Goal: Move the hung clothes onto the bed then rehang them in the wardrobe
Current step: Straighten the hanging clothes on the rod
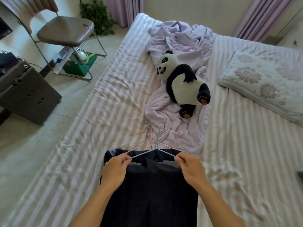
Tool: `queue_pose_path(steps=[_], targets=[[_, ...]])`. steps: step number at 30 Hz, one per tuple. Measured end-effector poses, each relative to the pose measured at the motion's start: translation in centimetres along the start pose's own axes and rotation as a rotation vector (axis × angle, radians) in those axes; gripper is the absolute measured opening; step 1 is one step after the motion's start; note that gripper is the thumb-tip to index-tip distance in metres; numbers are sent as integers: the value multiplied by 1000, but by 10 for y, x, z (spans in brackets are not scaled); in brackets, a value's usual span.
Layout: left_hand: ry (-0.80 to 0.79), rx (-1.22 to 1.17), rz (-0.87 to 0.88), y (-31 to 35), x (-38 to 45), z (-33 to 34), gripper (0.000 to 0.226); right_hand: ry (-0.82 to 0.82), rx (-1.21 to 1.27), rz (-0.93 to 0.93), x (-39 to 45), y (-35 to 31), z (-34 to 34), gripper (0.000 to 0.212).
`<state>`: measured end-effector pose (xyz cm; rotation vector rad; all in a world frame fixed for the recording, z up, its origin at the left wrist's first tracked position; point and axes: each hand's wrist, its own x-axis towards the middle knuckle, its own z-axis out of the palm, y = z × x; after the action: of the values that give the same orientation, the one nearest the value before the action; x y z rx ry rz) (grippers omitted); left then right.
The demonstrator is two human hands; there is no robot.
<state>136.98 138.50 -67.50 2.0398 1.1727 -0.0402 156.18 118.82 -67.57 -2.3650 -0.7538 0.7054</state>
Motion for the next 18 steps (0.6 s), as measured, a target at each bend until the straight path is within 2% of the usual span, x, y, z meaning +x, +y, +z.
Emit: queue_pose_path(steps=[8,12,18], targets=[[-16,-189,133,42,-86,-75,18,109,64,-97,-85,-59,-56,28],[-9,-243,198,56,-137,-122,17,143,85,-154,-137,-92,-79,21],[72,-271,261,69,-217,-170,21,169,80,-242,-210,-137,-113,19]])
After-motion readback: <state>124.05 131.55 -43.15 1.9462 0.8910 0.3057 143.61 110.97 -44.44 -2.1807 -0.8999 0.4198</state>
